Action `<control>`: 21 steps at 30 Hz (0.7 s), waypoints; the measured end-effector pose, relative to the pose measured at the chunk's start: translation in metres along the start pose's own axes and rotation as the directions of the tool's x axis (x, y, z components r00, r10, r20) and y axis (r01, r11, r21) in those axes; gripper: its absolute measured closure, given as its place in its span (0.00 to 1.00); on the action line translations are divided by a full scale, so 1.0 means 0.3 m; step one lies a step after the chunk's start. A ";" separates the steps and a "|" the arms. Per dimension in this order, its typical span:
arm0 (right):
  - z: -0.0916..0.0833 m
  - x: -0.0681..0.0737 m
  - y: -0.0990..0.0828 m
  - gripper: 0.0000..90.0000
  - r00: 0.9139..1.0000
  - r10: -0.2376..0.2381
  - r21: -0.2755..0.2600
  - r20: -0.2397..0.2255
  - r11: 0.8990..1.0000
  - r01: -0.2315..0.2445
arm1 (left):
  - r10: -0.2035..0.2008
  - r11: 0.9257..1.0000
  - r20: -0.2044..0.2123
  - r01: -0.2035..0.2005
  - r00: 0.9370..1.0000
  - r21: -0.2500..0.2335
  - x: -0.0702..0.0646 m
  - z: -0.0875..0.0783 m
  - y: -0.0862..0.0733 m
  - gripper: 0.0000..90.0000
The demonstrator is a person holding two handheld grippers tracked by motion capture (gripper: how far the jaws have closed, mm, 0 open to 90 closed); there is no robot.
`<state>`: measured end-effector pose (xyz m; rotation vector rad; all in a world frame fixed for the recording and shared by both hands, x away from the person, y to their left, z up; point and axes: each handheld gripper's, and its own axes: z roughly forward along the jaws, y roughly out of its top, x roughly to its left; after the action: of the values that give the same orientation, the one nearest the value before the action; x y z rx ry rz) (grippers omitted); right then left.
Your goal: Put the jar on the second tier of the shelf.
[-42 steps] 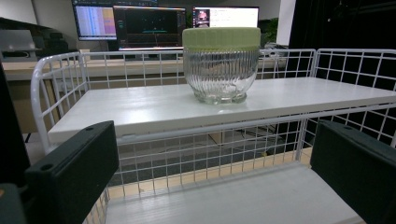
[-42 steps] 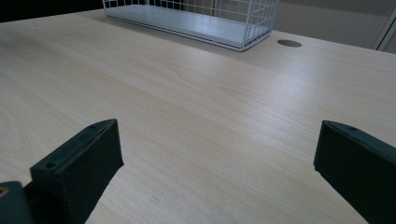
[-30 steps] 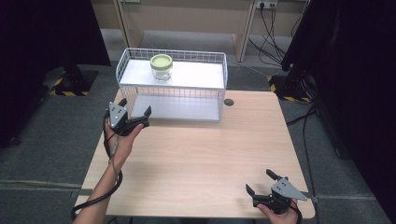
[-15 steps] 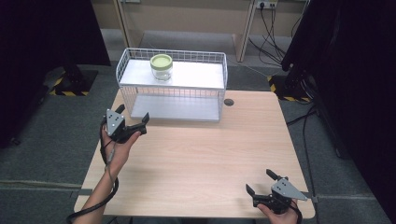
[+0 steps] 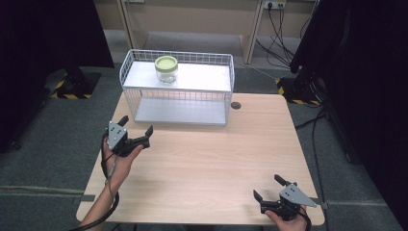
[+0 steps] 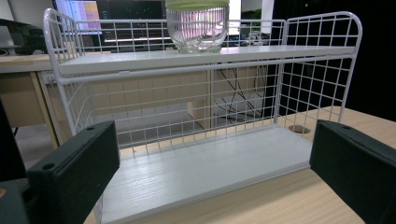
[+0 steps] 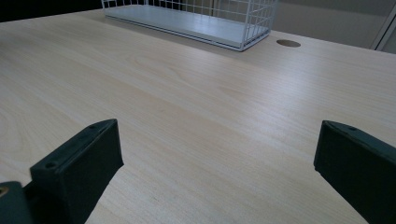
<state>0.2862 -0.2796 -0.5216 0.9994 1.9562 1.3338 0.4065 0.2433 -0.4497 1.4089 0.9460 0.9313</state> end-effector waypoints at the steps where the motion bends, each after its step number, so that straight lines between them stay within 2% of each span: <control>1: 0.000 0.000 0.000 0.02 1.000 0.000 0.000 0.000 1.000 0.000 | 0.002 1.000 0.001 -0.002 1.000 0.001 -0.003 -0.004 -0.004 0.01; 21: 0.000 0.002 0.000 0.01 1.000 -0.004 0.000 0.001 1.000 0.004 | -0.019 0.999 0.041 0.017 0.999 0.045 -0.035 -0.069 -0.089 0.01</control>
<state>0.2859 -0.2791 -0.5217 0.9956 1.9563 1.3307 0.3824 0.2420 -0.4758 1.4501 0.9525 0.8696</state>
